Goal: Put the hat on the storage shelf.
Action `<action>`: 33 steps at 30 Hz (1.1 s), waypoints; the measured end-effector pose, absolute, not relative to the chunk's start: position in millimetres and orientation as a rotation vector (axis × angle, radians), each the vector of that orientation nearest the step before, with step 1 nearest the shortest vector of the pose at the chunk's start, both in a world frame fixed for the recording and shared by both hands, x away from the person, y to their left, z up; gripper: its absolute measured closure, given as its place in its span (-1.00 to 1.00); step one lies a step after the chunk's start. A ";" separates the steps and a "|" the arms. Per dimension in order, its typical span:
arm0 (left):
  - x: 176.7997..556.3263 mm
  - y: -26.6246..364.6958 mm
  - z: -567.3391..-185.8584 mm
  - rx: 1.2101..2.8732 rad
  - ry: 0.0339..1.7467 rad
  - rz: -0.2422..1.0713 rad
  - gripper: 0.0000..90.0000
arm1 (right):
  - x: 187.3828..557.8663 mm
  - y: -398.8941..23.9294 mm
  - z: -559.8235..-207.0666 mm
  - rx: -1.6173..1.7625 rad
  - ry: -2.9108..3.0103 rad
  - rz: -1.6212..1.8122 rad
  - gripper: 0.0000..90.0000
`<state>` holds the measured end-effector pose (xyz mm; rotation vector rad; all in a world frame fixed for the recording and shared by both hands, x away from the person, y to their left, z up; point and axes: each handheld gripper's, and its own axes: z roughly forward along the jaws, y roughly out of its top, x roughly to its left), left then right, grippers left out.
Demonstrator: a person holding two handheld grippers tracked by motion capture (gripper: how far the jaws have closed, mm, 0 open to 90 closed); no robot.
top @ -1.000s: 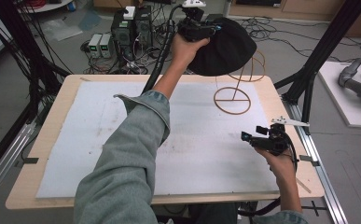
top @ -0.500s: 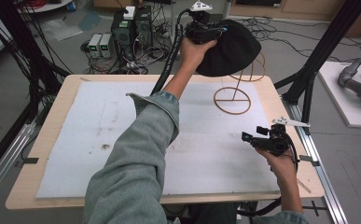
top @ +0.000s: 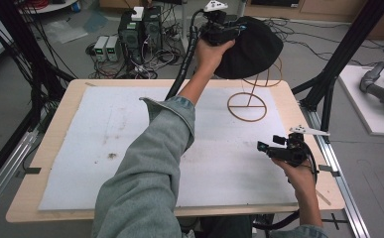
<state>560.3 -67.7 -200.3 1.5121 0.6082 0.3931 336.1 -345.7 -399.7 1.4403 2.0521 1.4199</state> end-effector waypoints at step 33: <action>569.6 -116.5 -243.0 1.685 0.583 0.354 0.51 | 336.1 -350.4 -403.6 1.460 2.052 1.415 -0.73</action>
